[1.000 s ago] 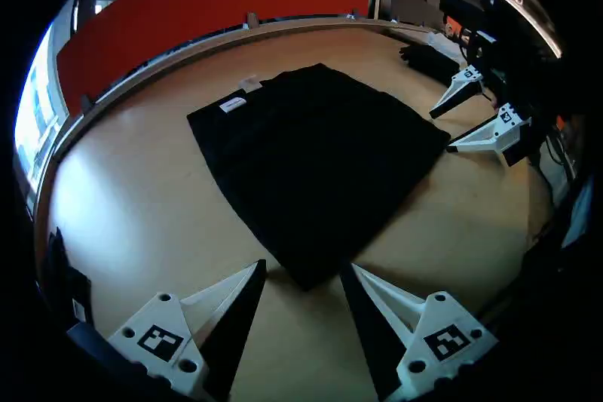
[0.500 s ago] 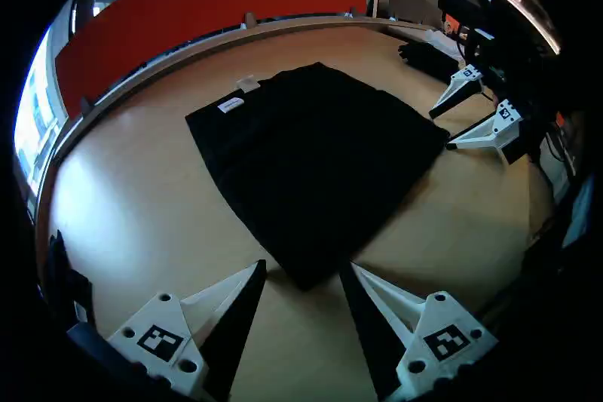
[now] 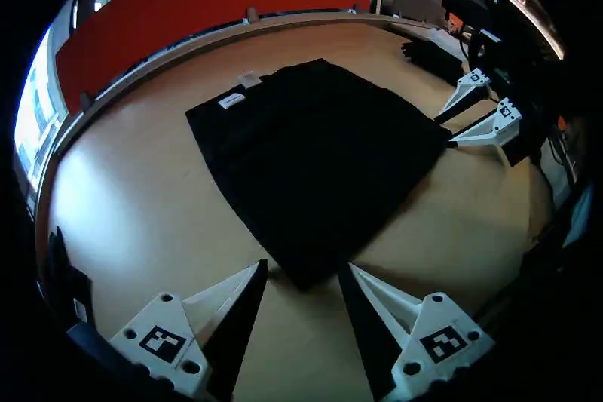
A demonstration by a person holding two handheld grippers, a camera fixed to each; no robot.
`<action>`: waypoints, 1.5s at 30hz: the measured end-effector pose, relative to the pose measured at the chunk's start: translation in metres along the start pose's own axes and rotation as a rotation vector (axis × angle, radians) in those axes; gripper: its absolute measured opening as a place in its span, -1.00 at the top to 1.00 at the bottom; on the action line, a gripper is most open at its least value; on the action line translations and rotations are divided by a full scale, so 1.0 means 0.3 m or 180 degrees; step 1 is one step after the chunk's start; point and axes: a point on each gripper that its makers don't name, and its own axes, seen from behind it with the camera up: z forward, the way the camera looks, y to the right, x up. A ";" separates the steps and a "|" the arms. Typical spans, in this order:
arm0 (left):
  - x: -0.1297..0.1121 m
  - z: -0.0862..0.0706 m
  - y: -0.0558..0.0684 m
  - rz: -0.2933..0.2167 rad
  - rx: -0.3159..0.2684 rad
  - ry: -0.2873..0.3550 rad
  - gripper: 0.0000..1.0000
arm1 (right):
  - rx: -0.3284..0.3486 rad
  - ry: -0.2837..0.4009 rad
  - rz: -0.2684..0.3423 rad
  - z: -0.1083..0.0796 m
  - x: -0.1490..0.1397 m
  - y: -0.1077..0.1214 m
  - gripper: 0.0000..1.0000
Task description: Fold towel
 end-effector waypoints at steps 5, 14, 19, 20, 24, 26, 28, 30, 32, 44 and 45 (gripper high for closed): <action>0.002 -0.002 0.006 -0.0009 0.0000 -0.0028 -0.16 | -0.0009 0.0001 0.0022 -0.002 -0.002 0.002 0.24; 0.007 0.002 0.017 -0.0073 0.0073 -0.0056 0.65 | -0.0009 0.0000 0.0090 -0.005 -0.003 -0.005 0.62; 0.010 0.001 0.024 -0.0100 0.0056 -0.0050 0.73 | 0.0001 -0.0007 0.0125 -0.005 -0.004 -0.013 0.68; 0.010 0.000 0.025 -0.0111 0.0047 -0.0050 0.74 | 0.0008 -0.0008 0.0127 -0.006 -0.004 -0.016 0.69; 0.016 -0.003 0.026 -0.0189 0.0033 -0.0043 0.74 | 0.0010 0.0032 0.0102 -0.016 0.007 -0.020 0.70; 0.021 -0.005 0.029 -0.0220 0.0023 -0.0033 0.74 | -0.0002 0.0041 0.0097 -0.025 0.011 -0.018 0.70; 0.029 -0.009 0.032 -0.0232 0.0024 -0.0022 0.74 | -0.0009 0.0057 0.0101 -0.032 0.018 -0.016 0.70; 0.041 -0.015 0.035 -0.0241 0.0029 -0.0009 0.74 | -0.0017 0.0079 0.0108 -0.040 0.028 -0.013 0.70; 0.055 -0.026 0.036 -0.0252 0.0035 0.0006 0.74 | -0.0035 0.0110 0.0112 -0.051 0.043 -0.009 0.70; 0.151 -0.120 0.019 -0.0512 0.0034 0.0136 0.74 | -0.0138 0.0367 0.0053 -0.158 0.184 0.014 0.70; 0.160 -0.129 0.016 -0.0527 0.0039 0.0150 0.74 | -0.0148 0.0388 0.0043 -0.167 0.195 0.016 0.70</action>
